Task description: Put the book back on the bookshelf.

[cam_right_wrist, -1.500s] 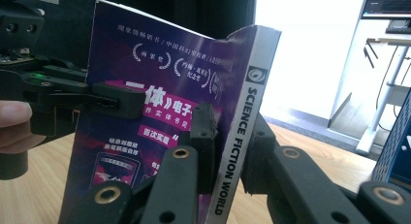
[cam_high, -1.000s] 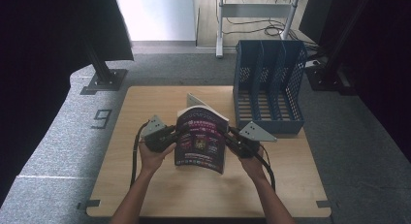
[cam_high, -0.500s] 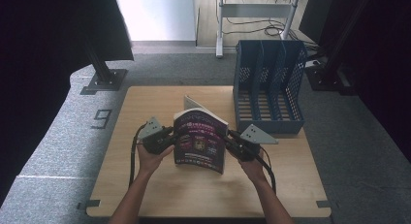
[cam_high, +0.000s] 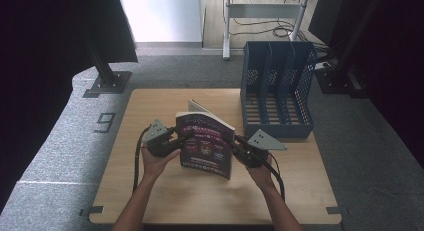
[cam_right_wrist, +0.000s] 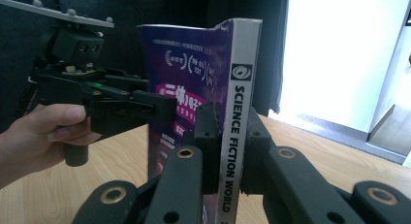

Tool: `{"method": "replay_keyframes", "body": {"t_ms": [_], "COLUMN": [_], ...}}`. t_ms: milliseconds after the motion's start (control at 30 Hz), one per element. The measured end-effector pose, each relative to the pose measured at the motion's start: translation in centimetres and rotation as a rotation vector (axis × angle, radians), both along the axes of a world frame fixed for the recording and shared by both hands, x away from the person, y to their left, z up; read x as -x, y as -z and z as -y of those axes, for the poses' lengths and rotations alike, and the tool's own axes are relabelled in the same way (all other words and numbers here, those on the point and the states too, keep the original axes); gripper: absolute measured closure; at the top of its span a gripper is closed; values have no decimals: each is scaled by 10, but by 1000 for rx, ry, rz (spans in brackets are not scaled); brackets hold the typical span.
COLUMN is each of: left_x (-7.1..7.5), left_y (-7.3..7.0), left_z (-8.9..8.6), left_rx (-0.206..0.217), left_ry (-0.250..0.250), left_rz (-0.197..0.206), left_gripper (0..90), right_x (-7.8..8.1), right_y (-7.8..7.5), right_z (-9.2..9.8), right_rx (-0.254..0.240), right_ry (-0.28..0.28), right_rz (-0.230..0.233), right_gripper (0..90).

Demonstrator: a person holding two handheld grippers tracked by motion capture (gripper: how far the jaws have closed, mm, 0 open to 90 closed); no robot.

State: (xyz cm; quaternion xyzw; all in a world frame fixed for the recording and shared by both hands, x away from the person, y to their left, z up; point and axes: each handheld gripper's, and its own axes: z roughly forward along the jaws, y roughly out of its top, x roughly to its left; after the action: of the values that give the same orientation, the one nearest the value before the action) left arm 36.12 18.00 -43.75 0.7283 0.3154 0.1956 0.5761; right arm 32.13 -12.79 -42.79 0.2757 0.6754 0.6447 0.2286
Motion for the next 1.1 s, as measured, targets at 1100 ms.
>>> {"method": "replay_keyframes", "body": {"t_ms": [1100], "left_x": [-16], "left_y": [-5], "left_z": [2], "left_rx": [-1], "left_ry": [7], "left_rz": [-32], "left_gripper": [261], "right_x": [6], "right_y": [0], "right_z": [-3], "right_rx": [24], "right_ry": [-42], "right_rz": [37], "right_gripper": [807]}}
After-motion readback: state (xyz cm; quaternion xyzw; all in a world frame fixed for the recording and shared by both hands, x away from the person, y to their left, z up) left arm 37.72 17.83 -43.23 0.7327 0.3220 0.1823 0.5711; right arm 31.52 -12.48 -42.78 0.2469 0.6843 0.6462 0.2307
